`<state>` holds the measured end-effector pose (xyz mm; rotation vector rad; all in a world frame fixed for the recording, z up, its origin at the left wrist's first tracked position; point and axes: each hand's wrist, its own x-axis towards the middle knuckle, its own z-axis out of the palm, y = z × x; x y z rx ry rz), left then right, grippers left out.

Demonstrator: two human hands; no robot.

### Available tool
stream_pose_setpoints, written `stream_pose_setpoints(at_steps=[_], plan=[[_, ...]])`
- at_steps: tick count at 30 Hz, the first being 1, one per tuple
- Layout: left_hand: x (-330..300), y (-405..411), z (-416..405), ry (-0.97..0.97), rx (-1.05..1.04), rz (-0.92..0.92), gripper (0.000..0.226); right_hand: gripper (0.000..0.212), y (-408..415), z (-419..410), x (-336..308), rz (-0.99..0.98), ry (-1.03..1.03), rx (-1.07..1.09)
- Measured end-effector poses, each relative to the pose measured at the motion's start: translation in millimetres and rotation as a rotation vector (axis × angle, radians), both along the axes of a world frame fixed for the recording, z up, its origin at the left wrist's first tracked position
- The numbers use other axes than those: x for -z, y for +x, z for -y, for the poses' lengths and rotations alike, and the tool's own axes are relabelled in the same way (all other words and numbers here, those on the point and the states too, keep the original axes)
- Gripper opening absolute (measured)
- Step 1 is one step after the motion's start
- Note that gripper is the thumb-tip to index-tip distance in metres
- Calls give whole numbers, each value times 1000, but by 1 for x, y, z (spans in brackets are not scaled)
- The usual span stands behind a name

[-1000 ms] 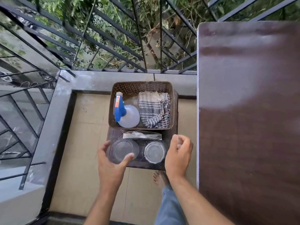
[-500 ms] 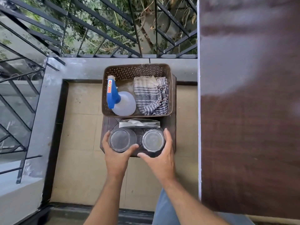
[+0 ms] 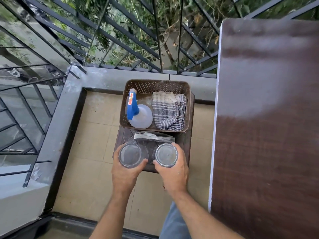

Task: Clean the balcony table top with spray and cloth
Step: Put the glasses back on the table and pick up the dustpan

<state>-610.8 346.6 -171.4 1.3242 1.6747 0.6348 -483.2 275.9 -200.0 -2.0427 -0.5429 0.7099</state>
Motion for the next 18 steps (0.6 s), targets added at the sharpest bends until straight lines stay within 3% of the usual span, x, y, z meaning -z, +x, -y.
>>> stream_pose_setpoints(at_steps=[10, 18], plan=[[-108, 7, 32, 90, -87, 13, 69, 77, 55, -3, -107, 3, 168, -119], [-181, 76, 53, 168, -63, 21, 69, 75, 151, 14, -192, 87, 274, -173]])
